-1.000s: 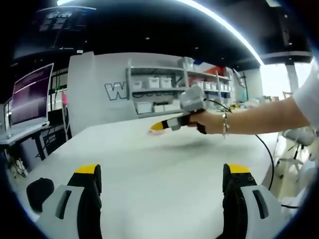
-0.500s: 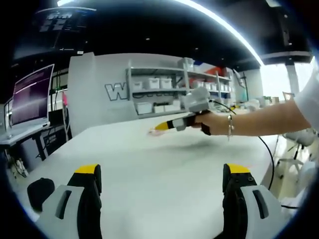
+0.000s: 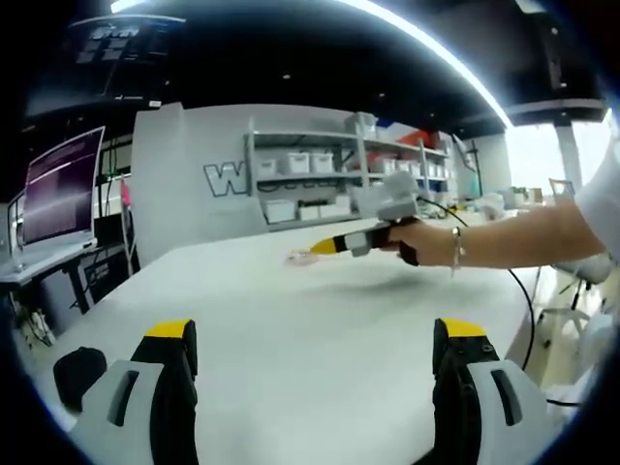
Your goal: Open the resealable bag by pulling the two sides of the seal apart until the entire bag opening is separated and visibly accessible.
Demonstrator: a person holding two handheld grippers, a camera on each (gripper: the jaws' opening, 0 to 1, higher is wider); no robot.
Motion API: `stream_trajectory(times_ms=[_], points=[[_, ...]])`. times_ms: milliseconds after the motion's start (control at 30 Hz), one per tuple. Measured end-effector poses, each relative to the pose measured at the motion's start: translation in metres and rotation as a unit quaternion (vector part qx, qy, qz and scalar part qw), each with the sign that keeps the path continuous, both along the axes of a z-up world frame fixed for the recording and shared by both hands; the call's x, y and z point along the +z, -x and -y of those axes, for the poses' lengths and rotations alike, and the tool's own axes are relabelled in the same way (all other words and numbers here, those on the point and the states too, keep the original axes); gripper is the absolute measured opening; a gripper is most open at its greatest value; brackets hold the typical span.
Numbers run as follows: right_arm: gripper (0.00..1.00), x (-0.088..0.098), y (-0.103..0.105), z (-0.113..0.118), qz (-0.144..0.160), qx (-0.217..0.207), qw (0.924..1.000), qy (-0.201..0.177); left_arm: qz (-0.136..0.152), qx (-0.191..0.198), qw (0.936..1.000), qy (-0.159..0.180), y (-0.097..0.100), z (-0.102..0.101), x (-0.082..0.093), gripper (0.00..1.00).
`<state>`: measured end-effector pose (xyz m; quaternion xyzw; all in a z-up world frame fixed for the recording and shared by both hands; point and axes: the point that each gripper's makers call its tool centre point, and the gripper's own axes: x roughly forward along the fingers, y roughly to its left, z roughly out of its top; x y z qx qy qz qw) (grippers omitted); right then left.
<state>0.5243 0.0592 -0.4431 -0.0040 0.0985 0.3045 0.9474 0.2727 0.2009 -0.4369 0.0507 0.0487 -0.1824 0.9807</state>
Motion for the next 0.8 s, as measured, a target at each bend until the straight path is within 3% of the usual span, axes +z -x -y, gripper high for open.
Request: stream_trajectory(times_ms=[800], points=[[0.76, 0.0, 0.018, 0.025, 0.004, -0.005, 0.9999, -0.012, 0.005, -0.004, 1.0, -0.004, 0.002, 0.004, 0.005, 1.0]])
